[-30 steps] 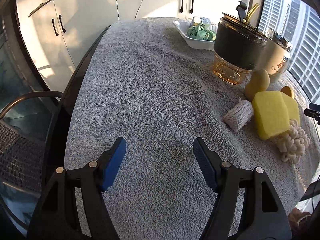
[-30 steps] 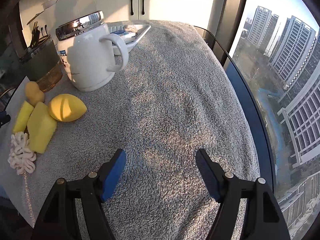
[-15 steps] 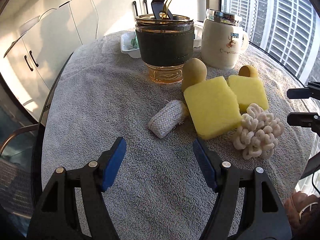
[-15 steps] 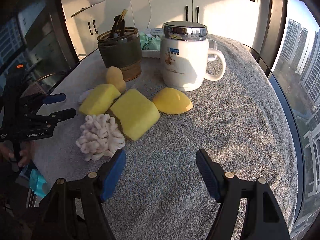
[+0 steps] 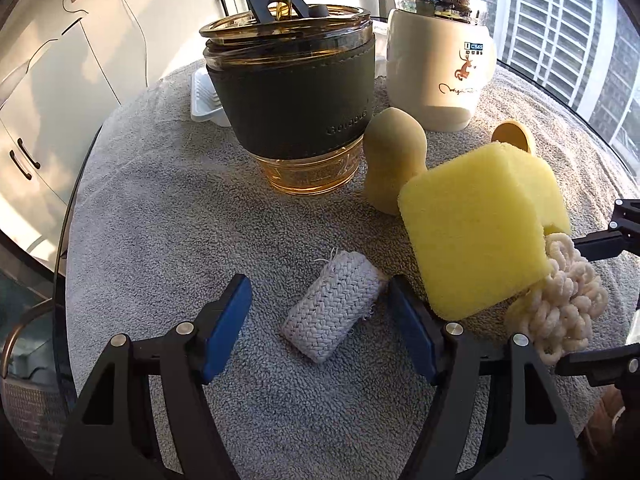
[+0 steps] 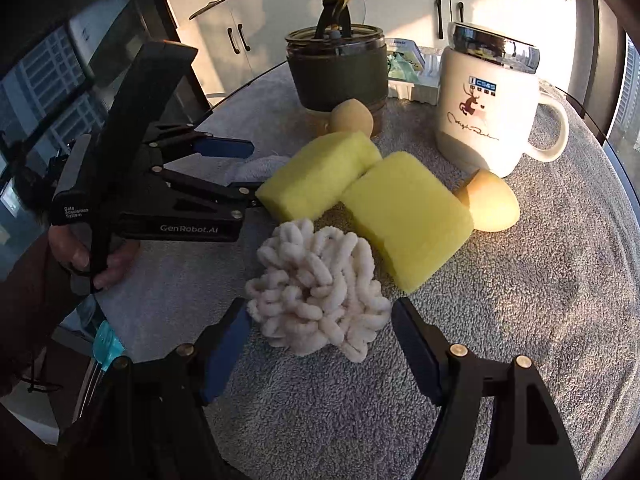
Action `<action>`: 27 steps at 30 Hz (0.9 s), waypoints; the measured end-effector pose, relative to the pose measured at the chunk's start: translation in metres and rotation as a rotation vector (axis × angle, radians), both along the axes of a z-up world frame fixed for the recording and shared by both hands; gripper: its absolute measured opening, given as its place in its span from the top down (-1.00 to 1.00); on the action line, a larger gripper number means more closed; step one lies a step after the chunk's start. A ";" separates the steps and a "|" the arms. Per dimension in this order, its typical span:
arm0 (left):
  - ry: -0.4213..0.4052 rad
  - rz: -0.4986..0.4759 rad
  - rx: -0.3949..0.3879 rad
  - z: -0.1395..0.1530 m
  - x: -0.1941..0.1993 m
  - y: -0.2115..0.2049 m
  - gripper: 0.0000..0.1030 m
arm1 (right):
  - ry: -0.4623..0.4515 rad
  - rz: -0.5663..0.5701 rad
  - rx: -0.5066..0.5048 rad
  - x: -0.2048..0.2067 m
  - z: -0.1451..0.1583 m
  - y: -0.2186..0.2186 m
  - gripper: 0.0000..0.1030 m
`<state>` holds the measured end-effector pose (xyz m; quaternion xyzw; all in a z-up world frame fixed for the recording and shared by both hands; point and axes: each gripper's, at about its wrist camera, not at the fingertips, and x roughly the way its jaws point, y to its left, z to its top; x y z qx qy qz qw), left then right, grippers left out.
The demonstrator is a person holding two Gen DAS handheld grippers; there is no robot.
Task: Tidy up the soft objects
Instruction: 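Grasp the white woven sleeve with the left tool while the right tool grasps the coral-shaped scrubber, then carry the woven sleeve with the left tool while the right tool carries the coral scrubber to the tray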
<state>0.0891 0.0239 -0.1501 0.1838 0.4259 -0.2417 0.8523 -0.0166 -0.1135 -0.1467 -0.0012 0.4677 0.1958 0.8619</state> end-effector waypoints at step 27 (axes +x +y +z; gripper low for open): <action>-0.050 0.016 -0.062 0.012 -0.063 0.022 0.24 | -0.033 -0.033 0.004 -0.021 0.032 -0.018 0.31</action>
